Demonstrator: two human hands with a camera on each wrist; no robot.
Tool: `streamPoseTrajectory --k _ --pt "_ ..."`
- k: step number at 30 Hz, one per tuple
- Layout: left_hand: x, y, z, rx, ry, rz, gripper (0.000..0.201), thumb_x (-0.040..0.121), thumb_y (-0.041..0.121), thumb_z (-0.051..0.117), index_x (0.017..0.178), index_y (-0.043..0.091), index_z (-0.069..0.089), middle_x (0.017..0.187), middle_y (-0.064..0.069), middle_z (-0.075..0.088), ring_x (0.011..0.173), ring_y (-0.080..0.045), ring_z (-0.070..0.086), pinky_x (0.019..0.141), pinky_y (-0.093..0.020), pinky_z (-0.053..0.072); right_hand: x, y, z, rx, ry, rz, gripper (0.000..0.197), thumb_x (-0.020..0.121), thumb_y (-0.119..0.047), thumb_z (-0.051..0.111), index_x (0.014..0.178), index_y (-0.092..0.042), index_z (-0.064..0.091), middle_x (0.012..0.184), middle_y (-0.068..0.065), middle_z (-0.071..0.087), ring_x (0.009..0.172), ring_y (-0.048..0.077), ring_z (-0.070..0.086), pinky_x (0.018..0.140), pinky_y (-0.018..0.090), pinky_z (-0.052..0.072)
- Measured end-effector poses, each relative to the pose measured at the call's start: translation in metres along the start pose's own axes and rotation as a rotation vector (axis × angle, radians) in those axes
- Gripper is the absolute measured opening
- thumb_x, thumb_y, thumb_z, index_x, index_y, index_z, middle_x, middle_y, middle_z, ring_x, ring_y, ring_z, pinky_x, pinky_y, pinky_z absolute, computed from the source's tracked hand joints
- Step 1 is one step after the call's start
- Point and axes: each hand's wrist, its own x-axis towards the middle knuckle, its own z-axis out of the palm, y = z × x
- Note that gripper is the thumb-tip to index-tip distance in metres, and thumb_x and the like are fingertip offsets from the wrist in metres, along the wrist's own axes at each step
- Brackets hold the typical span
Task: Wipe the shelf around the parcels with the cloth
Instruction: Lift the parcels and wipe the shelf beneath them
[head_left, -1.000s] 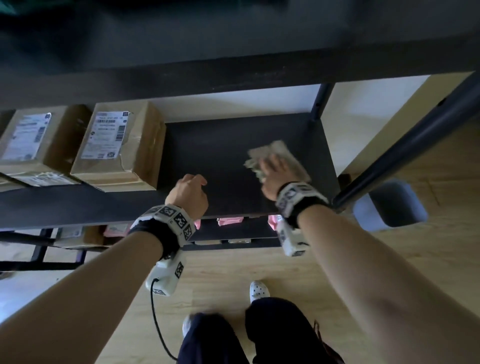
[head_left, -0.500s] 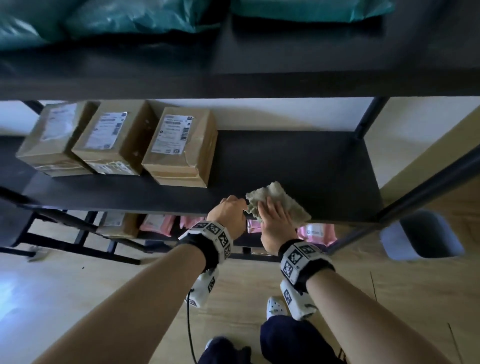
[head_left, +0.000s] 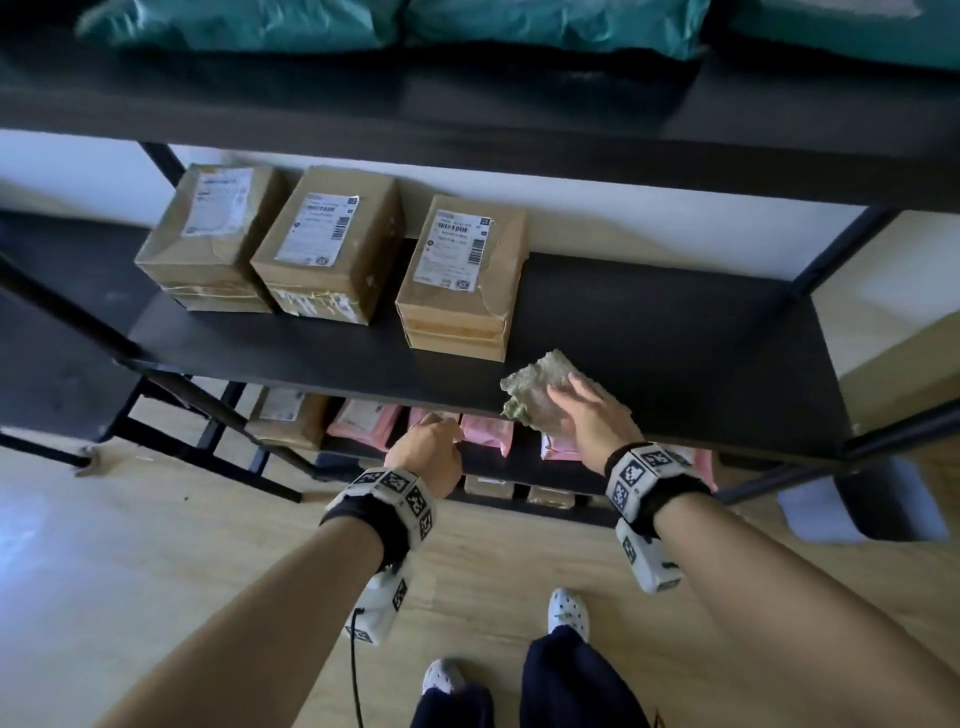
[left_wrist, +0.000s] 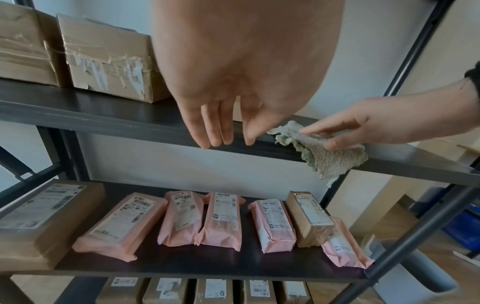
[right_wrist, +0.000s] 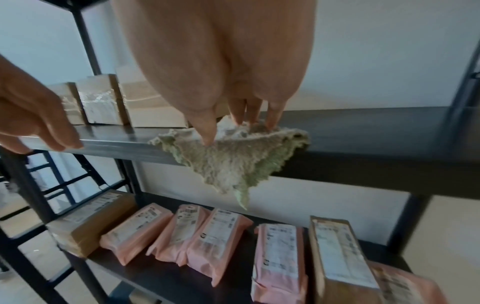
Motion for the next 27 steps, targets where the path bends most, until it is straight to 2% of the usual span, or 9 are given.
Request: streamPoseTrajectory --k 3,7,11,14,17,21,23,25,27 --pt "0.003 0.003 0.004 -0.021 0.007 0.016 0.032 0.092 0.007 0.042 0.119 0.012 0.059 0.13 -0.006 0.055 0.115 -0.023 0.055 0.097 -0.033 0.048 -0.006 0.013 0.008 0.028 0.017 0.0 0.063 0.093 0.0 0.049 0.147 -0.025 0.03 0.161 0.003 0.013 0.148 0.022 0.015 0.119 0.037 0.025" --pt "0.008 0.014 0.009 -0.083 0.042 -0.021 0.032 0.092 0.007 0.043 0.117 0.016 0.06 0.131 -0.002 0.054 0.114 -0.02 0.056 0.095 -0.031 0.05 -0.007 0.015 0.013 -0.017 0.053 -0.046 0.065 0.09 0.006 0.048 0.147 -0.022 0.032 0.159 0.008 0.019 0.146 0.026 0.021 0.114 0.042 0.033" --pt "0.009 0.023 0.013 -0.09 0.073 -0.082 0.032 0.093 0.007 0.042 0.118 0.015 0.061 0.132 -0.004 0.054 0.115 -0.022 0.055 0.096 -0.032 0.047 -0.003 0.009 0.016 -0.109 0.093 -0.098 0.068 0.088 0.003 0.054 0.147 -0.021 0.031 0.155 0.01 0.024 0.139 0.03 0.028 0.11 0.043 0.039" --pt "0.009 0.024 0.014 -0.107 0.074 -0.172 0.034 0.093 0.006 0.04 0.121 0.014 0.059 0.132 -0.006 0.053 0.116 -0.024 0.055 0.097 -0.032 0.046 0.002 0.008 0.021 -0.148 0.078 -0.172 0.071 0.087 -0.001 0.057 0.148 -0.021 0.027 0.156 0.011 0.025 0.139 0.031 0.03 0.113 0.044 0.033" --pt "0.006 0.026 0.012 -0.107 0.077 -0.229 0.035 0.093 0.006 0.038 0.121 0.014 0.058 0.129 -0.008 0.055 0.109 -0.024 0.058 0.089 -0.031 0.048 0.01 -0.002 0.026 -0.158 0.113 -0.304 0.065 0.088 -0.003 0.056 0.146 -0.02 0.033 0.155 0.011 0.029 0.141 0.03 0.029 0.116 0.042 0.025" --pt "0.004 0.022 0.005 -0.101 0.091 -0.257 0.035 0.094 0.008 0.038 0.121 0.016 0.058 0.131 -0.006 0.053 0.115 -0.023 0.055 0.093 -0.03 0.047 0.023 -0.031 0.037 -0.158 0.059 -0.416 0.066 0.091 -0.001 0.05 0.149 -0.012 0.022 0.16 0.011 0.015 0.149 0.026 0.01 0.122 0.037 0.011" --pt "0.003 0.014 -0.003 -0.095 0.112 -0.272 0.034 0.094 0.008 0.038 0.121 0.016 0.058 0.131 -0.006 0.054 0.116 -0.023 0.055 0.095 -0.031 0.046 0.031 -0.045 0.044 -0.158 0.04 -0.432 0.061 0.093 0.001 0.043 0.149 -0.007 0.021 0.159 0.014 0.017 0.149 0.028 0.011 0.123 0.037 0.011" --pt "0.0 0.001 -0.012 -0.093 0.129 -0.297 0.035 0.094 0.008 0.038 0.121 0.016 0.058 0.13 -0.005 0.054 0.116 -0.024 0.055 0.095 -0.032 0.046 0.037 -0.058 0.05 -0.181 0.048 -0.43 0.058 0.09 0.003 0.049 0.145 -0.005 0.032 0.154 0.017 0.03 0.145 0.031 0.024 0.12 0.04 0.022" --pt "-0.003 -0.015 -0.021 -0.097 0.136 -0.322 0.036 0.094 0.008 0.037 0.121 0.015 0.058 0.129 -0.006 0.055 0.116 -0.024 0.054 0.095 -0.032 0.046 0.043 -0.07 0.054 -0.171 0.096 -0.432 0.055 0.077 0.006 0.065 0.13 -0.003 0.054 0.138 0.019 0.053 0.13 0.034 0.049 0.106 0.044 0.044"
